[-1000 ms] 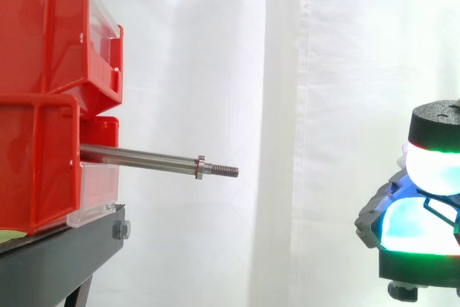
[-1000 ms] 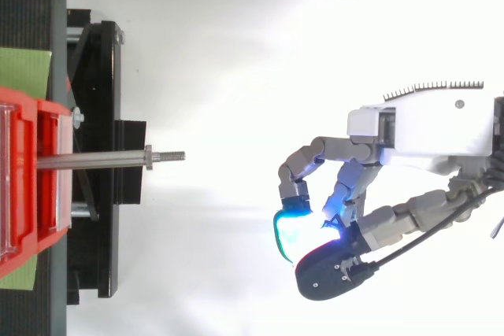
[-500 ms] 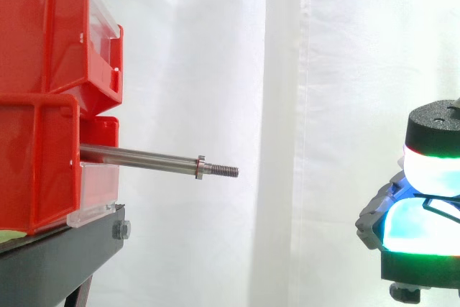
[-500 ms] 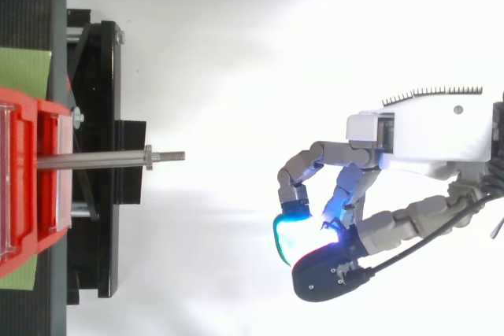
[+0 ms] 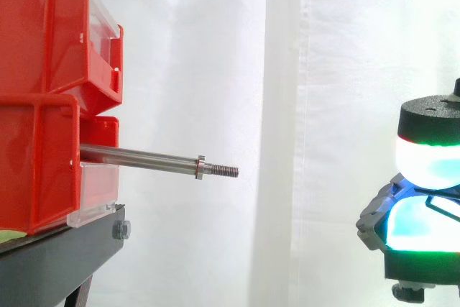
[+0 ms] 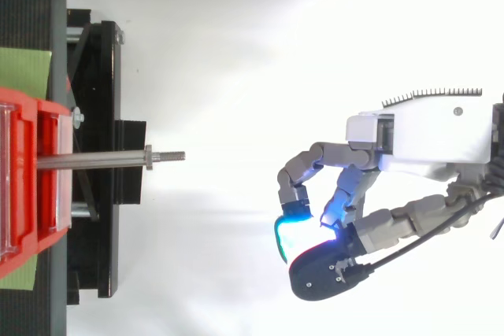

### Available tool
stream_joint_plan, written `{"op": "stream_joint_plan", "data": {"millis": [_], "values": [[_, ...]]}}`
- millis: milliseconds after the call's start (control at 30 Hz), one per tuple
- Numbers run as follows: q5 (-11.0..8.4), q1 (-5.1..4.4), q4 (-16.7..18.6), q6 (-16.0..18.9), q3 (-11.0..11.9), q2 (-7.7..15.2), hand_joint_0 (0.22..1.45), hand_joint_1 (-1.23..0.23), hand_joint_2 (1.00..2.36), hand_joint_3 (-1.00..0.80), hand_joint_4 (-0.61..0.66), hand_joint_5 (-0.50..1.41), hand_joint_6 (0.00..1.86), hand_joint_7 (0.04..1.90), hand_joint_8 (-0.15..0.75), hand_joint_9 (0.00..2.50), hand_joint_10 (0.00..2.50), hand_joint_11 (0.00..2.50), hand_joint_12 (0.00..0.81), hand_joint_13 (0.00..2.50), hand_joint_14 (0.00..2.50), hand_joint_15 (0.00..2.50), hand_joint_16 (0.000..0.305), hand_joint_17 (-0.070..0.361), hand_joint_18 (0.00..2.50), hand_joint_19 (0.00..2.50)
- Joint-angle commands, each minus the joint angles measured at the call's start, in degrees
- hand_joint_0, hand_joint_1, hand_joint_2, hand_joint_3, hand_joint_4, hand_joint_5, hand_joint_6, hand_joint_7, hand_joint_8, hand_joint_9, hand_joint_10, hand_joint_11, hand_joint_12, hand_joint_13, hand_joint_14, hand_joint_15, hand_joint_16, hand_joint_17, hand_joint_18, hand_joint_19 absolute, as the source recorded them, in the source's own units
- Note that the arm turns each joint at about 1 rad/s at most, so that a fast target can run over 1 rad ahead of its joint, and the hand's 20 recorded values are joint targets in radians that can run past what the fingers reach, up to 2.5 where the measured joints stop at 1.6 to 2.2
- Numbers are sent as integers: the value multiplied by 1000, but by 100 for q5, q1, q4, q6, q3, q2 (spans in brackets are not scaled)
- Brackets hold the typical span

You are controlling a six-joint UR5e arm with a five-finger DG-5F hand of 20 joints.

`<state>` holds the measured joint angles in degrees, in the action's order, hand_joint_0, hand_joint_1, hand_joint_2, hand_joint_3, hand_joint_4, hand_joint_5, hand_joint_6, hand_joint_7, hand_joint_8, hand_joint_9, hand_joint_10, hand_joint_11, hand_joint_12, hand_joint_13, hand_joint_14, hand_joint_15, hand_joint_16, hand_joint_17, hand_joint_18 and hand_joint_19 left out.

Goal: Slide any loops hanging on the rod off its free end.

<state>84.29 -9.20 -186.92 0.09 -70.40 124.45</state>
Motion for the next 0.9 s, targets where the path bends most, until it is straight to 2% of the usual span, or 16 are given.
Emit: {"op": "stream_joint_plan", "data": {"millis": [0, 100, 267, 467, 733, 867], "values": [[0, -3, -2, 0, 0, 0, 578, -602, 1015, -325, 259, -120, 853, 1337, 321, 1152, 20, 532, 384, 1029, 22, 539, 67, 151, 872, 726], [0, -3, -2, 0, 0, 0, 580, -613, 1017, -306, 253, -119, 852, 1340, 327, 1149, 22, 540, 386, 1031, 23, 538, 67, 151, 875, 731], [0, -3, -2, 0, 0, 0, 584, -710, 1020, -249, 270, -132, 851, 1334, 324, 1094, 20, 540, 388, 1007, 23, 531, 68, 153, 875, 718], [0, -3, -2, 0, 0, 0, 594, -755, 1020, -265, 271, -137, 852, 1334, 320, 1077, 20, 534, 384, 1003, 22, 535, 68, 152, 870, 715], [0, -3, -2, 0, 0, 0, 642, -858, 1023, -206, 178, -140, 868, 1402, 316, 1061, 23, 562, 377, 971, 24, 525, 66, 149, 861, 691], [0, -3, -37, 0, 0, -9, 656, -857, 1019, -253, 186, -146, 883, 1351, 313, 1061, 23, 567, 374, 978, 23, 528, 66, 148, 862, 690]]}}
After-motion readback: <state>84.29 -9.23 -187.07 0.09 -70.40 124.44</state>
